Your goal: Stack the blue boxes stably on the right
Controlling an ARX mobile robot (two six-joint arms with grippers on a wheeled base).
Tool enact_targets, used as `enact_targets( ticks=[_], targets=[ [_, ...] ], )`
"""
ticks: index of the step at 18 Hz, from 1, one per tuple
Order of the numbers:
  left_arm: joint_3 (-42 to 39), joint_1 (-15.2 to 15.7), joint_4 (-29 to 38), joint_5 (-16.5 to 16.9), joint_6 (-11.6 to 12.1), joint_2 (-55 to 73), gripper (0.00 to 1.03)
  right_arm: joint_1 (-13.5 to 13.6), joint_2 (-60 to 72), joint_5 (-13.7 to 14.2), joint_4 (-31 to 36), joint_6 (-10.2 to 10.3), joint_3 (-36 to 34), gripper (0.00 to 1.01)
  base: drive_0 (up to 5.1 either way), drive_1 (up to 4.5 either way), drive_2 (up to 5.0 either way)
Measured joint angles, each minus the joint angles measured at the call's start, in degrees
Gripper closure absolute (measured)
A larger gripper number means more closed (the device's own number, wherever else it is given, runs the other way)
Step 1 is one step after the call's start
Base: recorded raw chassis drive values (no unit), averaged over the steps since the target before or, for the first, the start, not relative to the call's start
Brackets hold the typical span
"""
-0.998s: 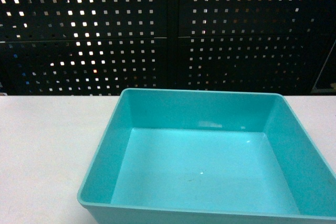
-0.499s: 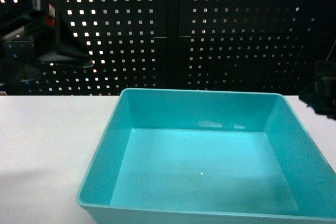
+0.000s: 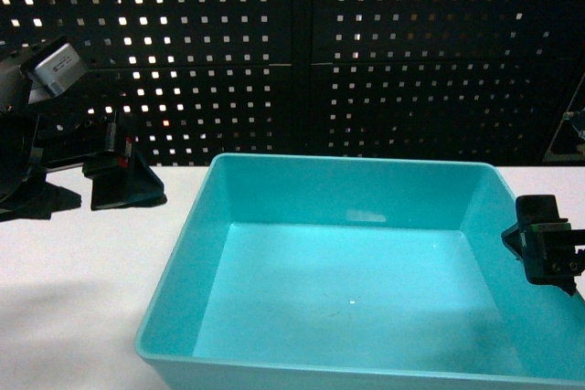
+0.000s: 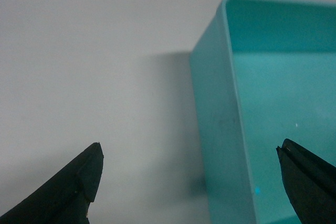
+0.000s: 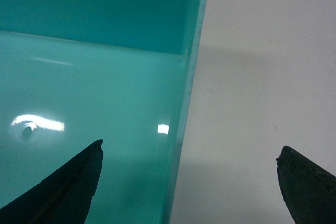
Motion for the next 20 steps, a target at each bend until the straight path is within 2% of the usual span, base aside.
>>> enact_targets(
  ticks=[3,8,11,13,16,18,20],
  targets=[
    [-0.22,0.0,2.21,-0.35,0.02,-4.39,0.05,-0.13,-1.73,-0.37,0.55,0.81,0.07,0.03,0.0,0.0,0.0],
    [-0.2,0.07,1.84,-0.39,0.0,-3.56,0.05,-0.11,-1.68,-0.39,0.35,1.03,0.04,0.03,0.0,0.0,0.0],
    [-0.2,0.04,1.86,-0.39,0.0,-3.56,0.05,-0.04,-1.57,-0.5,-1.16,1.73,3.06,0.03,0.0,0.0,0.0],
    [-0.2,0.04,1.84,-0.39,0.0,-3.56,0.05,0.7,-1.27,-0.24,-6.75,2.29,9.05,0.03,0.0,0.0,0.0],
    [-0.2,0.04,1.86,-0.39,0.0,-3.56,0.05,1.55,4.9,-1.2,-21.77,3.02,18.88,0.03,0.0,0.0,0.0],
    [-0.2,0.07,1.84,-0.42,0.0,-3.56,0.05,1.81,8.74,-2.01,-28.52,3.78,20.15,0.03,0.0,0.0,0.0],
    [-0.2,0.11,1.86,-0.42,0.0,-3.56,0.05,1.79,9.73,-0.79,-28.89,3.69,20.15,0.03,0.0,0.0,0.0]
  ],
)
